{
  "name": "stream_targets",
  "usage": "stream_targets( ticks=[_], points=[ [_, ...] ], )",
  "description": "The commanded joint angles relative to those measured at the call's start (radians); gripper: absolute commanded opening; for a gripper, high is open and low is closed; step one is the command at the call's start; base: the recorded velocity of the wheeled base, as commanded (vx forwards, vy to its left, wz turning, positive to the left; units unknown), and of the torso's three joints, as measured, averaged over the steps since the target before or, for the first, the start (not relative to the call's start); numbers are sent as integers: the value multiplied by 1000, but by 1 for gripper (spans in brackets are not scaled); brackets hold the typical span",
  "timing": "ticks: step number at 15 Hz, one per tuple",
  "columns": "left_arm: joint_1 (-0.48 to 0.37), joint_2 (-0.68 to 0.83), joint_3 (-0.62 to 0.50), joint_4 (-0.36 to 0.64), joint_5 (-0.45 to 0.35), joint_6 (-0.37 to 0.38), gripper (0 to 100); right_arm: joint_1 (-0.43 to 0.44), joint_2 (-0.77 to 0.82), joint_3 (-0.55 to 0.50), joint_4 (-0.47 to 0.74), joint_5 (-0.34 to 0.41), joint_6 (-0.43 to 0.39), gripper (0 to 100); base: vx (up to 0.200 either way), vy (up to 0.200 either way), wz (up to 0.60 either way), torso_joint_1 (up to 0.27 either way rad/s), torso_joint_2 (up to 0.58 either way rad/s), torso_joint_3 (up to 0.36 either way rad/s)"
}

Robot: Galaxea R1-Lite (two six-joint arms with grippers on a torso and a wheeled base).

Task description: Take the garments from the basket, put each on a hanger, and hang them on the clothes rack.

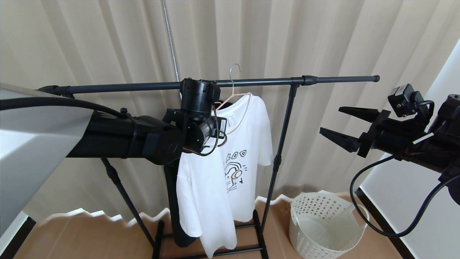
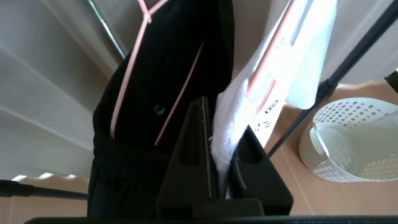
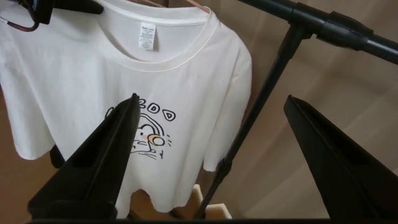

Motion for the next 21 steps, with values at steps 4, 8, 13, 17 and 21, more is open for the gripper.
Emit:
stream_targets(
  ticks=[4,8,13,17,21],
  points=[
    [21,77,-79,-1,23,-2,0,0,6,-2,0,-1,-1,100,0,0,0,0,0,0],
    [29,109,-87,-2,28,-4,0,0,10,-5,0,-3,-1,100,0,0,0,0,0,0],
    [33,128,-84,-4,28,-27,0,0,14,-5,0,-3,-1,100,0,0,0,0,0,0],
    [35,142,-84,-6,29,-30,0,0,14,-5,0,-3,-1,100,0,0,0,0,0,0],
    [36,143,-84,-7,28,-30,100,0,15,-6,0,-3,-1,100,0,0,0,0,0,0]
  ],
)
